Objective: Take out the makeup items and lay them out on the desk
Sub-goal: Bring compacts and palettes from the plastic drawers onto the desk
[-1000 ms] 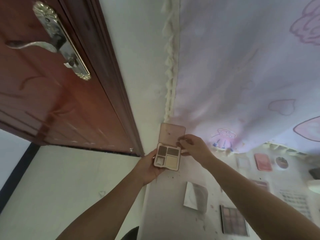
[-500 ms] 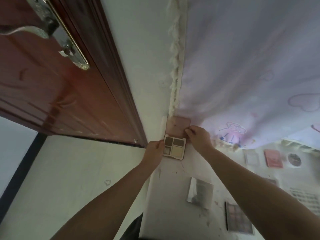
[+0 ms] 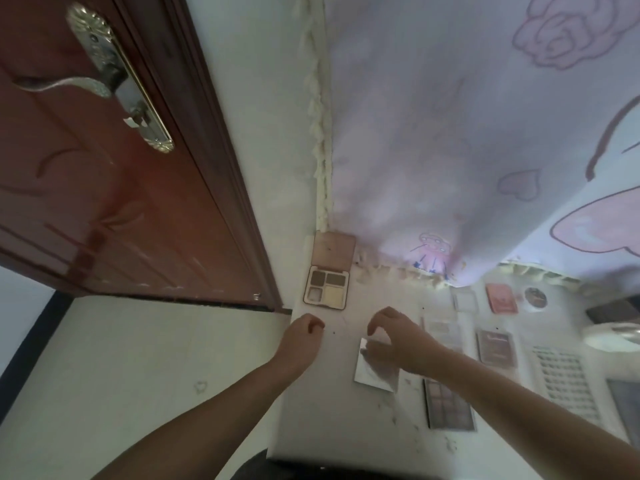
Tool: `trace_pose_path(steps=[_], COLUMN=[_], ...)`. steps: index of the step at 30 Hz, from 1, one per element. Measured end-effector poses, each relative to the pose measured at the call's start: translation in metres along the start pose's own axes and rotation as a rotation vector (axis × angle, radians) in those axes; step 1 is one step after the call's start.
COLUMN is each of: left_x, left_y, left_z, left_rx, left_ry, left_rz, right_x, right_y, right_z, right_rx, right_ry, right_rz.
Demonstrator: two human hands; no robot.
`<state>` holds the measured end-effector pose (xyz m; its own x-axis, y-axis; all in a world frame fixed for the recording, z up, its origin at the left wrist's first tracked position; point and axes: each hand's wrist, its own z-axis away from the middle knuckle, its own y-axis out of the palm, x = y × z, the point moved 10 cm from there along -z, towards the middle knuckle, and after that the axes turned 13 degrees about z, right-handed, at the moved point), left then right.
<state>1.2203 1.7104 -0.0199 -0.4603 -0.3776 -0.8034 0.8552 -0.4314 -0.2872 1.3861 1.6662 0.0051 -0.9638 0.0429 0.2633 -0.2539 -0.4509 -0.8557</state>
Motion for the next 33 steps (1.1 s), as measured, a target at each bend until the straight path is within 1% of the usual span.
trace_pose_path(steps=[2, 4, 7, 8, 10, 11, 12, 15, 17, 20, 24, 27, 33], left_x=[0.004, 0.004, 0.004, 0.004, 0.006, 0.007, 0.008, 0.000, -0.012, -0.022, -0.029, -0.035, -0.038], left_y=[0.029, 0.052, 0.070, 0.070, 0.062, 0.057, 0.056, 0.066, 0.067, 0.064, 0.064, 0.062, 0.059], left_z=[0.014, 0.025, 0.036, 0.039, 0.041, 0.041, 0.043, 0.060, 0.069, 0.071, 0.069, 0.068, 0.069], left_rx=[0.126, 0.203, 0.265, 0.271, 0.239, 0.229, 0.255, 0.518, 0.633, 0.635, 0.613, 0.613, 0.631], left_ry=[-0.013, 0.000, -0.024, -0.045, -0.118, -0.162, -0.213, -0.387, -0.400, -0.368, -0.356, -0.331, -0.335], left_rz=[-0.047, -0.116, -0.096, -0.057, 0.069, 0.177, 0.318, 0.758, 0.922, 1.020, 1.123, 1.123, 1.149], right_x=[0.005, 0.009, 0.012, 0.015, 0.018, 0.018, 0.021, 0.035, 0.046, 0.055, 0.066, 0.068, 0.069], right_y=[0.028, 0.051, 0.057, 0.054, 0.042, 0.033, 0.024, -0.004, -0.024, -0.039, -0.058, -0.066, -0.073], right_z=[0.023, 0.037, 0.041, 0.041, 0.044, 0.046, 0.049, 0.056, 0.059, 0.058, 0.056, 0.057, 0.059], right_rx=[0.017, -0.013, -0.108, -0.134, -0.211, -0.244, -0.259, -0.255, -0.272, -0.291, -0.371, -0.403, -0.447], right_ry=[-0.056, -0.097, -0.058, -0.049, -0.023, -0.008, -0.013, -0.094, -0.133, -0.129, -0.141, -0.176, -0.193], right_rz=[0.223, 0.375, 0.404, 0.377, 0.147, 0.011, -0.096, -0.303, -0.336, -0.315, -0.264, -0.249, -0.235])
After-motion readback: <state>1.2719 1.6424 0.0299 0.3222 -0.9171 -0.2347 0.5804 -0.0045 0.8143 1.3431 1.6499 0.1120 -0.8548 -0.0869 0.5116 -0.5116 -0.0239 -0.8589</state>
